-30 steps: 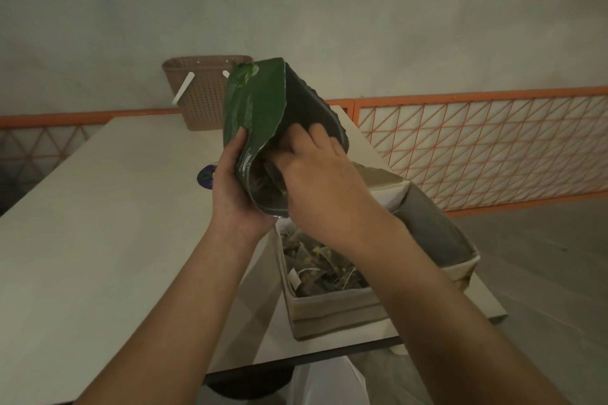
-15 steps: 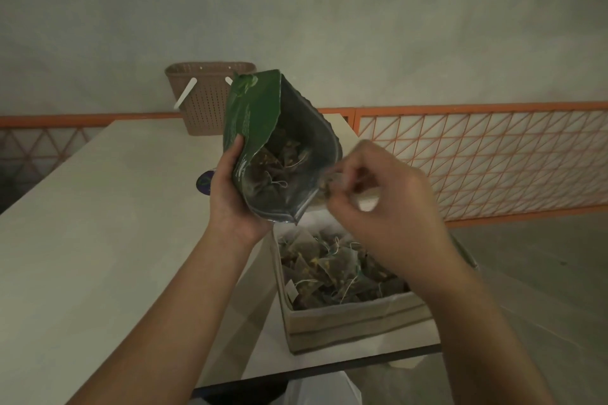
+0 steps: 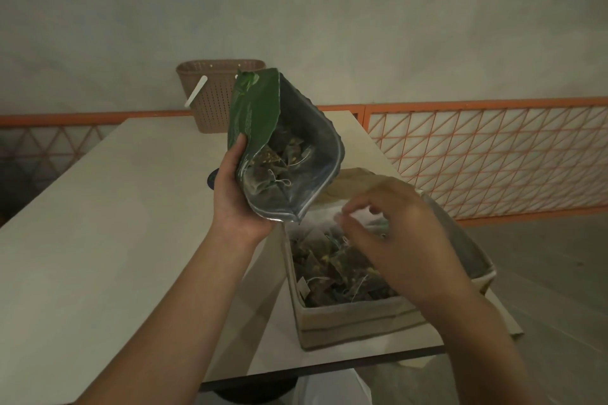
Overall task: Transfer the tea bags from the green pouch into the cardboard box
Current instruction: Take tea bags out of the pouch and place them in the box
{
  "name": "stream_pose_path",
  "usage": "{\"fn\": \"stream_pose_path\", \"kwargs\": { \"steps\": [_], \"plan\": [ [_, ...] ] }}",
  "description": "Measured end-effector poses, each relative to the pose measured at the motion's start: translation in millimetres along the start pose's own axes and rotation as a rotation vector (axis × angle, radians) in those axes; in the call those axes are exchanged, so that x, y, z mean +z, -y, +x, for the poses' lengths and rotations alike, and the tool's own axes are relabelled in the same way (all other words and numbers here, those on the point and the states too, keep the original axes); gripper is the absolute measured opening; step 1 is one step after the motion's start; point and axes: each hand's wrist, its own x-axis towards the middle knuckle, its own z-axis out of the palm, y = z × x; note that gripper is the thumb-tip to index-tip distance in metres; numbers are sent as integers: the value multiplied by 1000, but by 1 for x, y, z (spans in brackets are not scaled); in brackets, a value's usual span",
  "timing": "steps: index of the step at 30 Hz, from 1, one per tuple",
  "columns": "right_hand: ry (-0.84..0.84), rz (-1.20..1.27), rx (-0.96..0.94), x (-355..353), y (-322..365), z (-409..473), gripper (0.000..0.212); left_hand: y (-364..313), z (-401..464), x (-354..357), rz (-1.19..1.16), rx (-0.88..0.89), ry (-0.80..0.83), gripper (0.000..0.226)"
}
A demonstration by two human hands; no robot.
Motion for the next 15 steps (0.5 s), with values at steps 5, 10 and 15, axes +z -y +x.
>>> {"fn": "stream_pose_path", "kwargs": {
  "steps": [5, 10, 15],
  "plan": [
    [-54, 120, -179, 5, 54, 28, 12, 1, 0, 1, 21, 7, -16, 59],
    [192, -142, -191, 35, 74, 65, 34, 3, 1, -6, 95, 56, -97, 59],
    [263, -316, -230, 50, 71, 74, 50, 1, 1, -6, 34, 65, -99, 56]
  ]
}}
